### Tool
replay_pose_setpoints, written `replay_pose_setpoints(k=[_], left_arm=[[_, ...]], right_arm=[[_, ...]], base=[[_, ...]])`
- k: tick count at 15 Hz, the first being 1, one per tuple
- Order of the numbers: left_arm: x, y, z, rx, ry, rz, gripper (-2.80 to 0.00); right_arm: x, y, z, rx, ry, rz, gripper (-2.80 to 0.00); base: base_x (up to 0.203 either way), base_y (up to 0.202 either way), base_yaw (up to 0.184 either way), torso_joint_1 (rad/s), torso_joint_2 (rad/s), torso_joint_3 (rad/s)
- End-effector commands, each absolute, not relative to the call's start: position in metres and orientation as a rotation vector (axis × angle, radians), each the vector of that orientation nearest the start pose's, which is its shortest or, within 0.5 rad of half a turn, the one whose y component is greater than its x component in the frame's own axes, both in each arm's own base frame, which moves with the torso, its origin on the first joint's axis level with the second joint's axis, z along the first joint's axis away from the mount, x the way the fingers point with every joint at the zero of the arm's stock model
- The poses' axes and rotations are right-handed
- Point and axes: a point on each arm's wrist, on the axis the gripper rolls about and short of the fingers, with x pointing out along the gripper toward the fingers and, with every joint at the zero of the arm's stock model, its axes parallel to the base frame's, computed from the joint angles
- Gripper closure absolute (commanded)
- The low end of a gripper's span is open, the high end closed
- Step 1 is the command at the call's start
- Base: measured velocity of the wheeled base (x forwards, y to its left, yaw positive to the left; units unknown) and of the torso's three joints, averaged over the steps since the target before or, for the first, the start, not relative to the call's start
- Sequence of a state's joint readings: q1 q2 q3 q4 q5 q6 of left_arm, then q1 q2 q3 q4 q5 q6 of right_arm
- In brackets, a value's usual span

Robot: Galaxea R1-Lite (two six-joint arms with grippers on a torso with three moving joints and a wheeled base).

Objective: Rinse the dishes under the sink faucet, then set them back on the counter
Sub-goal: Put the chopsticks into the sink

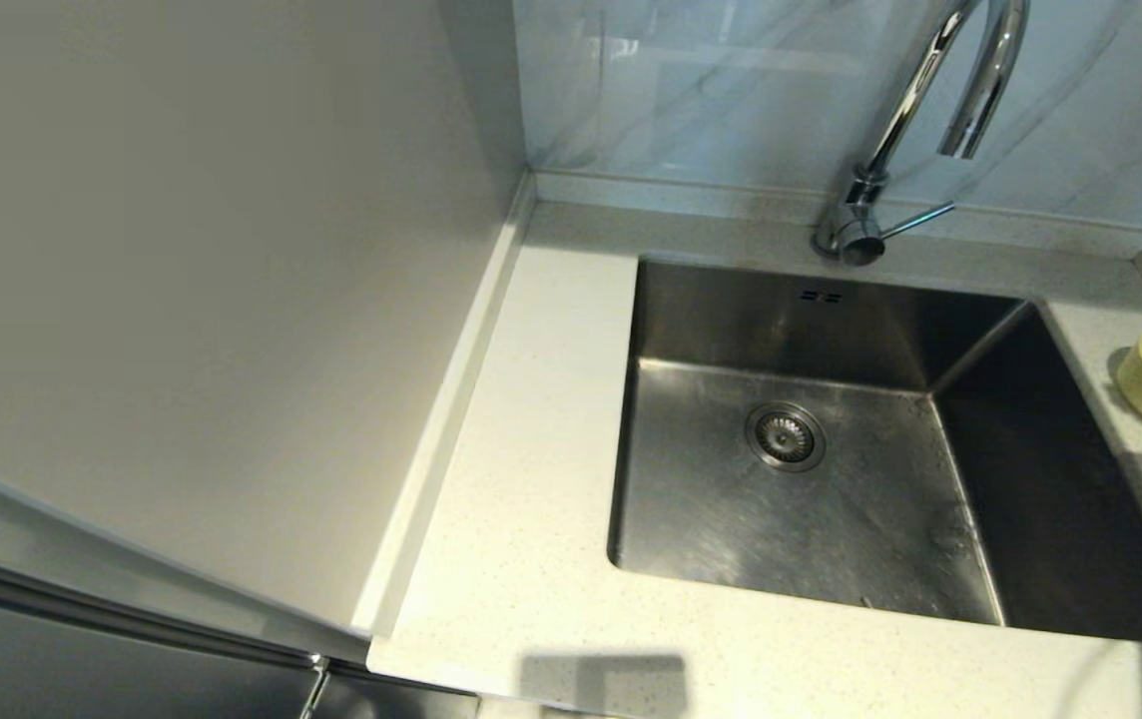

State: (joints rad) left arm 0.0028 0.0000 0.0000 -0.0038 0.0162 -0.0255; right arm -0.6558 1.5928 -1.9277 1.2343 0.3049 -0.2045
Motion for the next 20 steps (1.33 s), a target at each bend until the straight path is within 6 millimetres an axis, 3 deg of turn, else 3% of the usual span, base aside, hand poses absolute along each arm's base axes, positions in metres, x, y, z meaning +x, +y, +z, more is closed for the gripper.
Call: replay_pose_setpoints(k=[1, 5, 6, 7, 17, 20], left_arm=[[-0.023, 0.0, 0.076, -0.026, -0.008, 0.02, 0.0], [-0.023, 0.0, 0.076, -0.026, -0.008, 0.02, 0.0], [-0.023, 0.0, 0.076, -0.026, -0.008, 0.02, 0.0], [-0.023, 0.0, 0.076, -0.026, -0.008, 0.02, 0.0], [-0.023, 0.0, 0.076, -0.026, -0.008, 0.02, 0.0], [-0.023, 0.0, 0.076, -0.026, -0.008, 0.02, 0.0]], right_arm=[[0.168, -0.135, 0.34, 0.233, 0.857, -0.232, 0.0], [0.184, -0.161, 0.328, 0.172, 0.85, -0.239, 0.0], [0.189, -0.166, 0.327, 0.158, 0.836, -0.243, -1.06], [0.194, -0.171, 0.325, 0.141, 0.82, -0.25, -2.8], [0.225, -0.197, 0.296, 0.086, 0.899, -0.204, -2.8], [0.243, -0.207, 0.286, 0.048, 0.879, -0.193, -2.8]], base=[[0.0, 0.0, 0.0, 0.0, 0.0, 0.0], [0.0, 0.0, 0.0, 0.0, 0.0, 0.0], [0.0, 0.0, 0.0, 0.0, 0.0, 0.0], [0.0, 0.0, 0.0, 0.0, 0.0, 0.0], [0.0, 0.0, 0.0, 0.0, 0.0, 0.0], [0.0, 0.0, 0.0, 0.0, 0.0, 0.0]])
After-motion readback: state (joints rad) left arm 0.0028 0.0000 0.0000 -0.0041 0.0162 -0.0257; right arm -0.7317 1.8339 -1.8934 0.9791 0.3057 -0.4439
